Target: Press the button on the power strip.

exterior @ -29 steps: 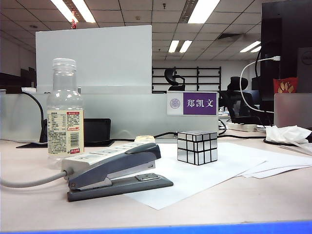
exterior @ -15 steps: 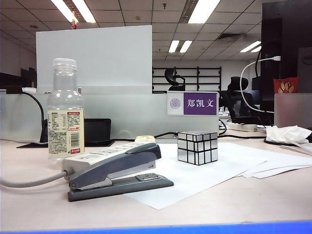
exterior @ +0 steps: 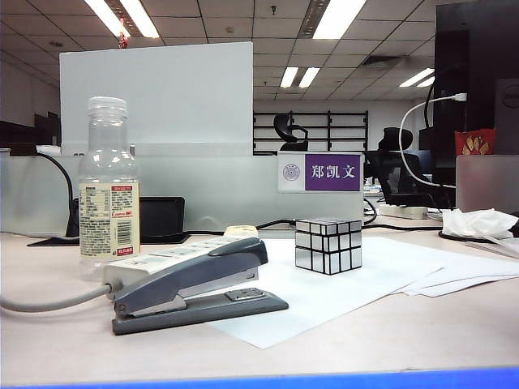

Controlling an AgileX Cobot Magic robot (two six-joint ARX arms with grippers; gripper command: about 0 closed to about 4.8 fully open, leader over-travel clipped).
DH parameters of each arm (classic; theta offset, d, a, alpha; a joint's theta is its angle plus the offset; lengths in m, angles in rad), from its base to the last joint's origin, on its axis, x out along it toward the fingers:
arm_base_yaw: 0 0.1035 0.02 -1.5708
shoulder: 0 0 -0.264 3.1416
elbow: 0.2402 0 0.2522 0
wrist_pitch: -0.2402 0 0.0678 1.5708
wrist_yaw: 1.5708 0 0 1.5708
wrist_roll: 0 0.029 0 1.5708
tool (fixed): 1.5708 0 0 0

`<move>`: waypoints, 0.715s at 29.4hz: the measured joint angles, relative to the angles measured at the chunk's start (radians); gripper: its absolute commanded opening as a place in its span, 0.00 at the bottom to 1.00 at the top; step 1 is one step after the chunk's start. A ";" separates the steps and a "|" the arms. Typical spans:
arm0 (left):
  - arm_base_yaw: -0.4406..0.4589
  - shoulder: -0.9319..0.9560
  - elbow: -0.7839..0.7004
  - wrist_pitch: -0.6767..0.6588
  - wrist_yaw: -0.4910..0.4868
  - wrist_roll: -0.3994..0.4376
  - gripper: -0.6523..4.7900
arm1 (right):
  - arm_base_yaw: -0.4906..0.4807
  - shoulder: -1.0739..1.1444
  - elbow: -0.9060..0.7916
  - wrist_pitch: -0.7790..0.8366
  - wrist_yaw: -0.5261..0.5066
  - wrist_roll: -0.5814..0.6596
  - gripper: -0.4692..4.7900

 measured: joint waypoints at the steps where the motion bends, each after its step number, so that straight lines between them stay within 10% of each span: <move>1: 0.000 0.000 -0.022 -0.017 0.000 0.000 0.11 | -0.032 0.000 -0.013 0.002 0.001 0.000 0.09; 21: 0.092 0.000 -0.086 -0.110 0.000 0.000 0.11 | -0.147 0.000 -0.174 -0.012 0.007 0.000 0.09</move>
